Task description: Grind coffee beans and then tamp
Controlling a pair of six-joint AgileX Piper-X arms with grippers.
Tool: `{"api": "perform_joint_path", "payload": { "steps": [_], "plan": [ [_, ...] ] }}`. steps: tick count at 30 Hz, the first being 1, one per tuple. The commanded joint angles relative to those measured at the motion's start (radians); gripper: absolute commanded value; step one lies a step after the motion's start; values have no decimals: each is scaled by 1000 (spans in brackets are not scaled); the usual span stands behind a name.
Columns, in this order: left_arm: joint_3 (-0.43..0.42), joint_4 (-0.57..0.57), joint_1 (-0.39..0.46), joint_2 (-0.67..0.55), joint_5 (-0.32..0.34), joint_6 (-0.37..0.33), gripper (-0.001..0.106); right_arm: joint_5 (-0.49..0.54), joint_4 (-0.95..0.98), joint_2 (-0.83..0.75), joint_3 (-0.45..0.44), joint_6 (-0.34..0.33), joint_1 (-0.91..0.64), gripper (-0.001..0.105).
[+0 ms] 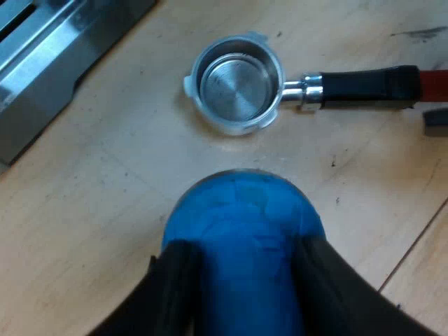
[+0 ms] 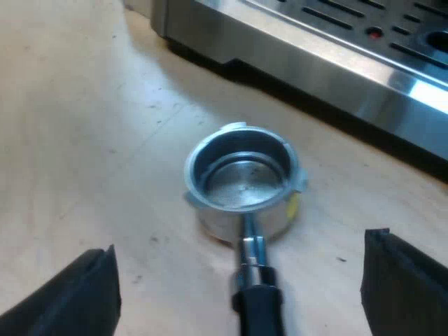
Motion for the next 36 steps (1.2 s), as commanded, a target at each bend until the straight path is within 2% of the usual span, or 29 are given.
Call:
{"api": "perform_joint_path", "payload": {
  "steps": [1, 11, 15, 20, 23, 27, 31, 36],
  "plan": [
    [-1, -47, -31, -1, 6, -6, 0, 40, -50, -3, 27, -26, 1, 72],
    [-7, -105, -45, 15, 52, -6, 0, 11, -60, -5, 69, -27, 1, 72],
    [-49, -95, -45, 85, 52, -5, 0, -82, -104, -5, 69, -107, 1, 72],
    [-104, -95, -52, 180, 69, 11, 0, 1, -124, -5, 69, -90, 1, 72],
    [-119, -95, -86, 228, 70, 18, 0, 9, -124, -5, 69, -90, 1, 72],
    [-119, -104, -146, 296, 40, 26, 0, 8, -124, -5, 69, -90, 1, 72],
    [-125, -110, -184, 375, -47, 26, 0, 8, -124, -5, 69, -90, 1, 72],
    [-125, -149, -184, 445, -58, 31, 0, 8, -124, -5, 69, -90, 1, 72]
  ]
}}
